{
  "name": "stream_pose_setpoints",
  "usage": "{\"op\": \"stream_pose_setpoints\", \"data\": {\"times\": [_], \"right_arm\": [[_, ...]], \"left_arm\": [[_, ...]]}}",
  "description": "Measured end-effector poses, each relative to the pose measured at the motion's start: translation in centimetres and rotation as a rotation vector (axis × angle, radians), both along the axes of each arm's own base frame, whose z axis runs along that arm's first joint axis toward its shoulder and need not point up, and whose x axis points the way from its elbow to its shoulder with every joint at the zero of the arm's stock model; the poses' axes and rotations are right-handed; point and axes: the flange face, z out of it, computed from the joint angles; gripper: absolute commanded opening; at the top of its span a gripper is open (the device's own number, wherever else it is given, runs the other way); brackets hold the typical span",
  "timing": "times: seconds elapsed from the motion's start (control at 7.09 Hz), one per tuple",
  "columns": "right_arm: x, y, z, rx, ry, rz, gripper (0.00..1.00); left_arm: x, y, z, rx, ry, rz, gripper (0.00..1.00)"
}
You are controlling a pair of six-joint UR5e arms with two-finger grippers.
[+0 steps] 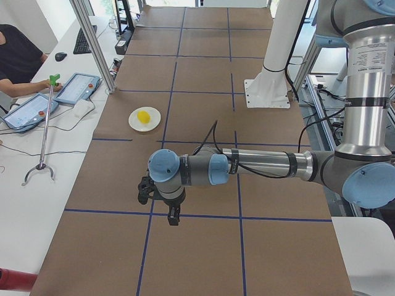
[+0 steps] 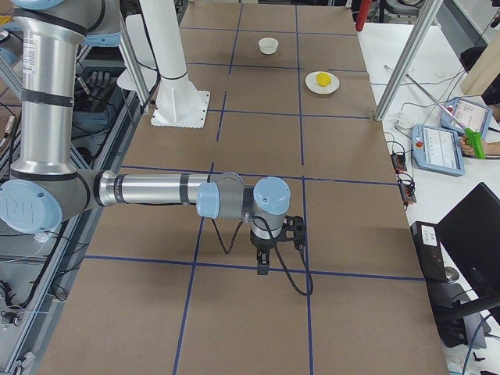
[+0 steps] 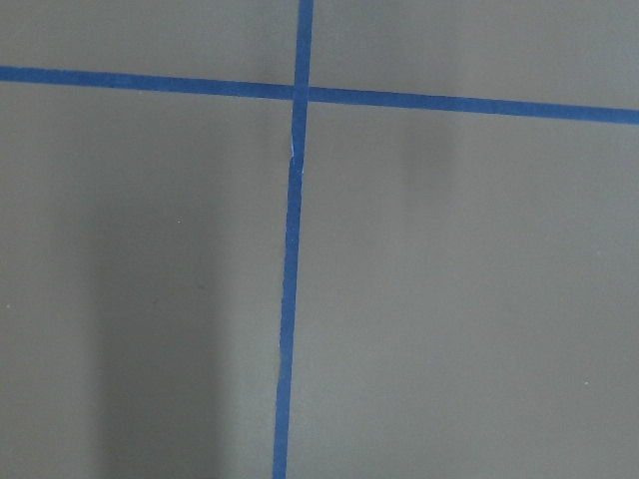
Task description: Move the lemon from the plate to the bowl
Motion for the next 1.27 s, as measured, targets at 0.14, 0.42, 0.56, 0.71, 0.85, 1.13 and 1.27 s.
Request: {"op": "stream_pose_setpoints", "data": {"times": [0.14, 0.42, 0.56, 0.71, 0.85, 1.13, 1.27], "right_arm": [[0.0, 0.0, 0.0, 0.000, 0.000, 0.000, 1.00], [0.0, 0.0, 0.0, 0.000, 0.000, 0.000, 1.00], [0.0, 0.0, 0.0, 0.000, 0.000, 0.000, 1.00], [0.0, 0.0, 0.0, 0.000, 0.000, 0.000, 1.00], [0.0, 0.0, 0.0, 0.000, 0.000, 0.000, 1.00], [0.0, 0.0, 0.0, 0.000, 0.001, 0.000, 1.00], [0.0, 0.0, 0.0, 0.000, 0.000, 0.000, 1.00]], "left_arm": [[0.0, -0.3, -0.3, 0.007, -0.001, -0.001, 1.00], [0.0, -2.5, -2.7, 0.056, -0.004, -0.003, 1.00], [0.1, -4.2, -5.0, 0.099, -0.004, -0.001, 1.00], [0.8, -5.6, -7.3, 0.148, -0.001, 0.012, 1.00], [2.8, -6.8, -9.9, 0.202, 0.001, 0.048, 1.00], [8.4, -8.6, -15.1, 0.260, 0.016, 0.098, 1.00], [12.4, -9.4, -17.3, 0.259, 0.033, 0.100, 1.00]]}}
